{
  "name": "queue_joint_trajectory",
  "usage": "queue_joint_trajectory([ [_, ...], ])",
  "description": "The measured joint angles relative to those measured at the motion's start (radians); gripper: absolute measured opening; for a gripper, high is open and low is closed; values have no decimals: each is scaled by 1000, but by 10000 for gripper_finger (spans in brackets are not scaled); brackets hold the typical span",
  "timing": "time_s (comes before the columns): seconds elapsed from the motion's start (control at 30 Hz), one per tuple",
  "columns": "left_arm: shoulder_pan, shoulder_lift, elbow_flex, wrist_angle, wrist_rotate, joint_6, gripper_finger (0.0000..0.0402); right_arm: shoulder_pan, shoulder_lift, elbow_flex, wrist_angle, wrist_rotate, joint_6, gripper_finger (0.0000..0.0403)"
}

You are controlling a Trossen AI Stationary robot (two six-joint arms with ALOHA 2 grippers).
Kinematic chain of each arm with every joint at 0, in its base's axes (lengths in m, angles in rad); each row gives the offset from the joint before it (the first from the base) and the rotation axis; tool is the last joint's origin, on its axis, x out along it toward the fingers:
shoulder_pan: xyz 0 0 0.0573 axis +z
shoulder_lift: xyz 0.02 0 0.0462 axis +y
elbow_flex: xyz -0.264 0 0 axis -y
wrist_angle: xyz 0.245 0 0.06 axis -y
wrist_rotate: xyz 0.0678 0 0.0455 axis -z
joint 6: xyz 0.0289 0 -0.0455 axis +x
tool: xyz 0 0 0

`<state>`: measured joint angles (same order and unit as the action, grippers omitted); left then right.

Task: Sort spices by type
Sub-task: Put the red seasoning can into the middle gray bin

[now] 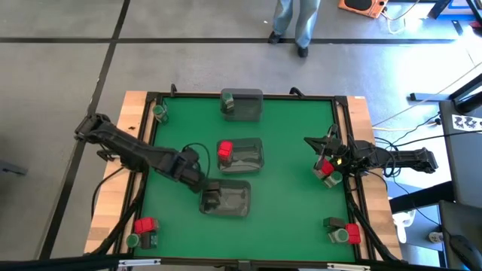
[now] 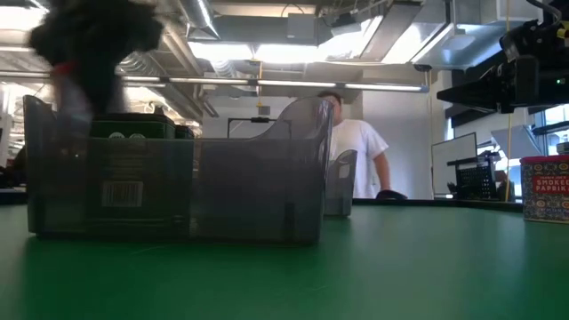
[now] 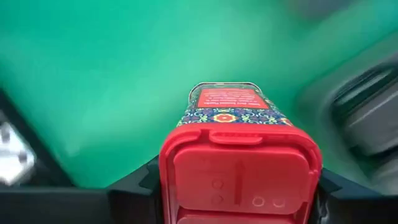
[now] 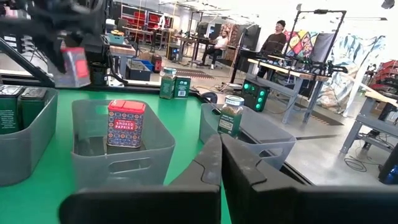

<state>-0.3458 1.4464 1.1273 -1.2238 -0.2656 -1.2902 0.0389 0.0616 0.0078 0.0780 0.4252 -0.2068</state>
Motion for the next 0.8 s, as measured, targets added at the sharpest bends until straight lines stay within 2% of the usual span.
queue_joint_trajectory([
  [0.17,81,0,113,62,-93,142,196,0,0,0,0,0,0,5],
  [0.3,145,2,152,243,-133,302,198,0,0,0,0,0,0,5],
  [0.43,204,41,177,398,-126,414,199,0,0,0,-1,0,0,5],
  [0.67,263,211,330,410,-91,517,197,0,0,0,-1,0,0,5],
  [0.8,271,330,471,325,-85,519,197,0,0,0,-1,0,-6,5],
])
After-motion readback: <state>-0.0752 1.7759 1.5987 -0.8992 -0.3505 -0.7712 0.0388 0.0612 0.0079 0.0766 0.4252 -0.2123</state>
